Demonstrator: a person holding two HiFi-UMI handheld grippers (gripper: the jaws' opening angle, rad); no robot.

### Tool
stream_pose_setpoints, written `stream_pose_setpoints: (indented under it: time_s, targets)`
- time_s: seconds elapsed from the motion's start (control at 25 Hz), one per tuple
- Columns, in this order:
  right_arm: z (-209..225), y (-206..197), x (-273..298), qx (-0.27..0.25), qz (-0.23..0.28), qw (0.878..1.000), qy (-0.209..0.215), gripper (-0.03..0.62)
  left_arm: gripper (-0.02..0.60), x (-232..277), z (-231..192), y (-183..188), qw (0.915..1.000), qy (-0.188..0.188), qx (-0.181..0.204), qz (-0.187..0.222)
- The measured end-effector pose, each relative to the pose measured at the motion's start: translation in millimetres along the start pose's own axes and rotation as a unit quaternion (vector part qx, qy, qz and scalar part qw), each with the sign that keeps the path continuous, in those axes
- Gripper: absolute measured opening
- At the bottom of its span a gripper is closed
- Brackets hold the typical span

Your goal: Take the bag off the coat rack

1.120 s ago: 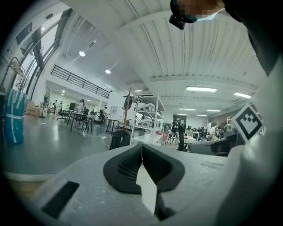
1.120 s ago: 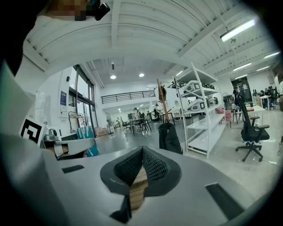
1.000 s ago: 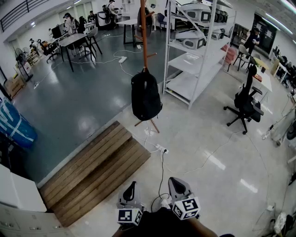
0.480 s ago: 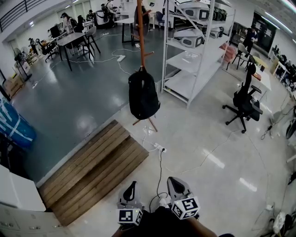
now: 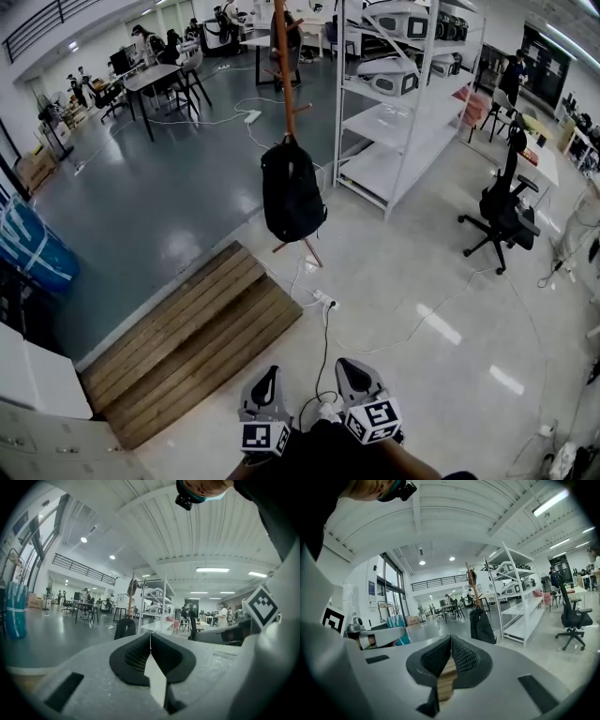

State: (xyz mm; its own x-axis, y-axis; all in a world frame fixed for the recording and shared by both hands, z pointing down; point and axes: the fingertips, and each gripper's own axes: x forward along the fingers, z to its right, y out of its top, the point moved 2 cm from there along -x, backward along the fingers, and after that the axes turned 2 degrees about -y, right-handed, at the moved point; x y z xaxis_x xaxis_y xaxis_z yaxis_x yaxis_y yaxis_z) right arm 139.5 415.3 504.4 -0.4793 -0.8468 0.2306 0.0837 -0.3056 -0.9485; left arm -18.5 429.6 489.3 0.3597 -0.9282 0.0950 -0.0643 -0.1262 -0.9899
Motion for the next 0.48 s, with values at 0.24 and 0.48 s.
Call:
stream_pose_setpoints:
  time_s: [0.24, 0.48]
  targets:
    - [20.7, 3.5, 1.4, -0.005, 0.003, 1.0, 0.02, 0.014, 0.018, 10.1, 14.2, -5.5, 0.9997, 0.022, -0.001, -0.005]
    - [34.5, 4.0, 11.9, 0.004, -0.006, 1.0, 0.027, 0.014, 0.018, 22.1, 16.8, -5.5, 0.9995, 0.032, -0.001, -0.006]
